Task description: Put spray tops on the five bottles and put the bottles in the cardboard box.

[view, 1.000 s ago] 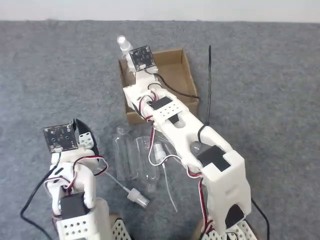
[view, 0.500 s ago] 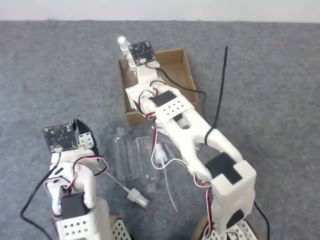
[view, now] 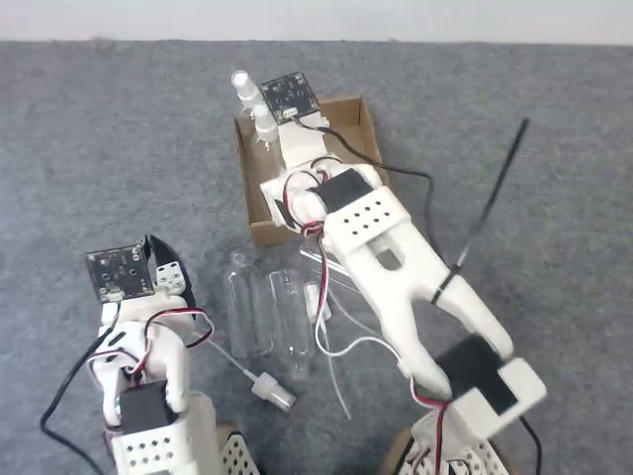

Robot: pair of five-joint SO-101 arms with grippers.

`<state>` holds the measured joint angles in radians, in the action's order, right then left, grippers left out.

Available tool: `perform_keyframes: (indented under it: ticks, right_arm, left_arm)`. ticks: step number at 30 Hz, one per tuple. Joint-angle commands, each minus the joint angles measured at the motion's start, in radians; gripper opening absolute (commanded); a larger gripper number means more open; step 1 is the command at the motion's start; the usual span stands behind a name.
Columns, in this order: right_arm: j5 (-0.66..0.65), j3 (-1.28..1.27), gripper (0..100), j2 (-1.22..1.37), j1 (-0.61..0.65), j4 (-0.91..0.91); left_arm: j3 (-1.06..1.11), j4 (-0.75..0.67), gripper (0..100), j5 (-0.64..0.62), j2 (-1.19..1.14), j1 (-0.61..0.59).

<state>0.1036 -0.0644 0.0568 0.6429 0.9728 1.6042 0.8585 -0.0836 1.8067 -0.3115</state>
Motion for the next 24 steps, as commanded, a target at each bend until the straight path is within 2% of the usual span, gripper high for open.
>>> perform_keyframes:
  ticks: [1,16,20,24]
  right_arm:
    - [-0.077,0.021,25.3,-0.122,-0.01,0.12]
    - [-0.207,0.02,25.3,-0.209,-0.013,0.489]
    - [-0.239,0.018,25.5,-0.206,-0.013,0.507]
    - [-0.305,-0.044,25.5,-0.206,-0.012,0.444]
  left_arm:
    - [-0.012,-0.035,1,-0.005,0.017,-0.002]
    - [-0.012,-0.035,1,-0.003,0.017,-0.002]
    - [-0.012,-0.035,1,-0.003,0.017,-0.002]
    - [-0.01,-0.035,1,-0.003,0.017,-0.002]
